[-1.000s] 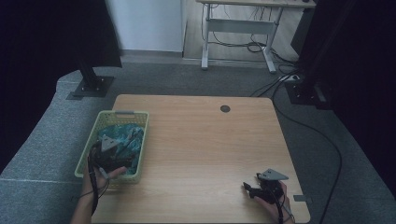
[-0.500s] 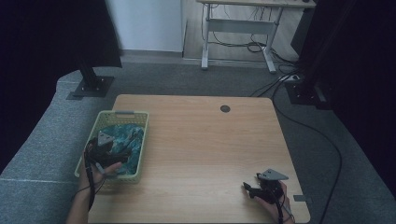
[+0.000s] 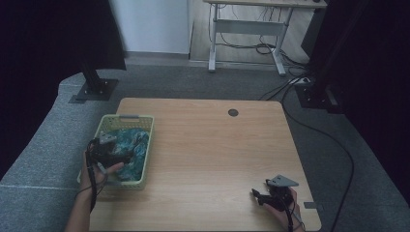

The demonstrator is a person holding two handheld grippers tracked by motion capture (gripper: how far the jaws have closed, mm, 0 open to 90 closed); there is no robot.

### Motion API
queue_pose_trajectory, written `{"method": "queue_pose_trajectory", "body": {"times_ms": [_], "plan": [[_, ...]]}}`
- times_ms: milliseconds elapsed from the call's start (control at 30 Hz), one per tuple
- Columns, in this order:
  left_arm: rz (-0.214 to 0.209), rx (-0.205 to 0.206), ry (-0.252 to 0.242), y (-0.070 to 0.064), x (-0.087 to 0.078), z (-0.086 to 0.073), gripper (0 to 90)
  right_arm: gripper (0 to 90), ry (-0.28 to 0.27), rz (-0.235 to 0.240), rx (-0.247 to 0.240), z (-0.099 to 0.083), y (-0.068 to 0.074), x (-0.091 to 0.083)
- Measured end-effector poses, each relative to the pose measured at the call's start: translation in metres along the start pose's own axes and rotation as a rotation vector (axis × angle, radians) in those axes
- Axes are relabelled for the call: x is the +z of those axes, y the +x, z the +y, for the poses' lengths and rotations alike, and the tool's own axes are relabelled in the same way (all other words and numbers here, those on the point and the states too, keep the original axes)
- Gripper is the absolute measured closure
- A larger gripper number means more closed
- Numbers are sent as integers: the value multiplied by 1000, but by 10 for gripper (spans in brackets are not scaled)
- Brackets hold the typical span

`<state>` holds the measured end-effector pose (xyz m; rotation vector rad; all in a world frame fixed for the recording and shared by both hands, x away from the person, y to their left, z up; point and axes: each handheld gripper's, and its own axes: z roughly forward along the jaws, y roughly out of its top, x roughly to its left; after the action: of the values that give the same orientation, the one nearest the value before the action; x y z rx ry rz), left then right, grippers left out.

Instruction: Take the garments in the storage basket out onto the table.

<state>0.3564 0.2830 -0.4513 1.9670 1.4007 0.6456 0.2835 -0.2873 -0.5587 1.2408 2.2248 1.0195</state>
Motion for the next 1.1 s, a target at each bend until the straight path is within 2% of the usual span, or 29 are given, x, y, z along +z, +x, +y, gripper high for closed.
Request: {"method": "queue_pose_trajectory", "body": {"times_ms": [533,700,867,1100], "plan": [[-6,-59,82,15,29,8,154,263,0,0,0,0,0,0],[9,-68,107,17,40,9,154,263,0,0,0,0,0,0],[21,-50,146,16,50,9,154,263,0,0,0,0,0,0],[2,-34,176,11,61,8,149,263,0,0,0,0,0,0]]}}
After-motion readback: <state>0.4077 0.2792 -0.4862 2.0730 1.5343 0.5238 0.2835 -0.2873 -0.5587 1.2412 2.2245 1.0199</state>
